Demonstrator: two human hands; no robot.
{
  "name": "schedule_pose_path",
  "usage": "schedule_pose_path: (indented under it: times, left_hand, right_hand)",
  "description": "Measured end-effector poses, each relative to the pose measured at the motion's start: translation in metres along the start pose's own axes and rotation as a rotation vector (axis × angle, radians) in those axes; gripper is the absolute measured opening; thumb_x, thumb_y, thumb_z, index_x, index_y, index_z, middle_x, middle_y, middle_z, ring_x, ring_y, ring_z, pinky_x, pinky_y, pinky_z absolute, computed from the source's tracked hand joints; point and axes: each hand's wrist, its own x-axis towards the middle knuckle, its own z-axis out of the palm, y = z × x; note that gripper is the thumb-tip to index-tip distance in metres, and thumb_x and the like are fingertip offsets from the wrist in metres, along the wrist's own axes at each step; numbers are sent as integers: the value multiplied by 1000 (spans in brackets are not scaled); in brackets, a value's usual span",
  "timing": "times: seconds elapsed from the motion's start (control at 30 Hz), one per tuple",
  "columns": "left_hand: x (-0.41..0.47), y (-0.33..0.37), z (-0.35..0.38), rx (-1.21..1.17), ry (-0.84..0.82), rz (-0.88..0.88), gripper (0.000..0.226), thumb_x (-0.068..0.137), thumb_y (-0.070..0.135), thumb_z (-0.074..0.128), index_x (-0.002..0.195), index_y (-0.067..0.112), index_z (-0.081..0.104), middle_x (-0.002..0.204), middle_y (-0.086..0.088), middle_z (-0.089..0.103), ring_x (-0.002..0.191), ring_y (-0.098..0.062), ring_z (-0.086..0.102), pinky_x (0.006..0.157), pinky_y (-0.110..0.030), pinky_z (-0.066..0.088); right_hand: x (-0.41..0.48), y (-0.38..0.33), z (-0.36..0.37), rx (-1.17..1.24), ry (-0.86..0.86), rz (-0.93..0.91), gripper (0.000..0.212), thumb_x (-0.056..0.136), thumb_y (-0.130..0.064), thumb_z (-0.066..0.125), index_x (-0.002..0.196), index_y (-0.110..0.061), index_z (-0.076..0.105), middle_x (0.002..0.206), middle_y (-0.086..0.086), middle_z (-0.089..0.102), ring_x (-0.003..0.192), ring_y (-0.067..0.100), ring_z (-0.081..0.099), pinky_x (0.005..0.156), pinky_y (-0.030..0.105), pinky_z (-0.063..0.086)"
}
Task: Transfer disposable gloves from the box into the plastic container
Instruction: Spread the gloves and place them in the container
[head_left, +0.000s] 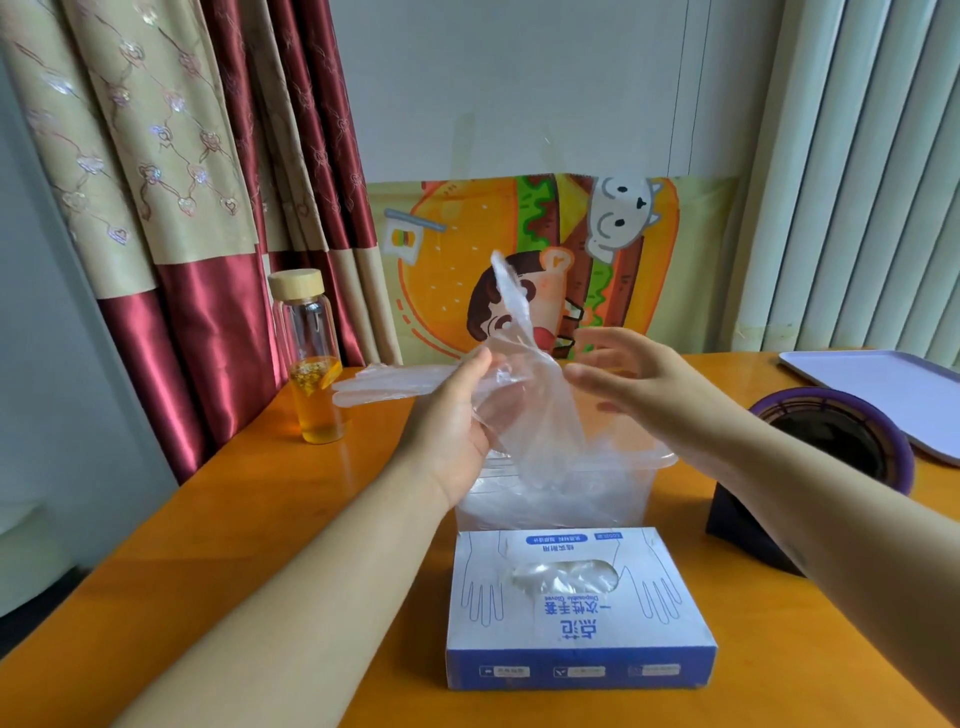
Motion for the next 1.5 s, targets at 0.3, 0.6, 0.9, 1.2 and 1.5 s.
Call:
schedule_pose_path:
  times: [0.3,0.6,0.9,1.2,1.5]
  left_hand:
    - [18,6,13,-319,83,-15,9,99,21,50,106,16,51,116,-24,66,105,-30,67,99,-44,49]
    - [30,19,0,-232,24,-16,46,96,38,50,124,4,60,109,-17,70,85,-25,69,64,-28,56]
    - [76,27,-56,-8,238,142,19,96,2,50,107,14,59,94,-4,69,82,-13,66,63,-27,55]
    - [76,32,-27,1180,102,727,24,94,8,55,111,23,62,105,11,59,87,5,54,70,-4,41]
    - [111,-31,19,2147,-799,-471,40,97,28,53,137,21,51,125,0,56,111,-20,56,84,-28,45]
  right_hand:
    - [-12,22,30,849,-90,373,65,73,-42,69,130,-22,43,118,19,60,103,29,63,96,44,49]
    - [33,0,3,284,188,-179,57,83,3,64,126,-33,53,122,-8,61,69,4,63,72,22,50]
    - [68,27,-28,-68,5,-1,79,79,10,60,146,-23,34,126,4,53,68,11,60,61,18,51]
    - [93,70,-5,-704,-357,200,82,82,-3,61,150,-17,19,135,9,53,69,5,63,58,18,52]
    - [107,70,4,-1066,-712,340,80,79,-6,58,150,-10,20,117,12,66,104,25,64,89,34,52]
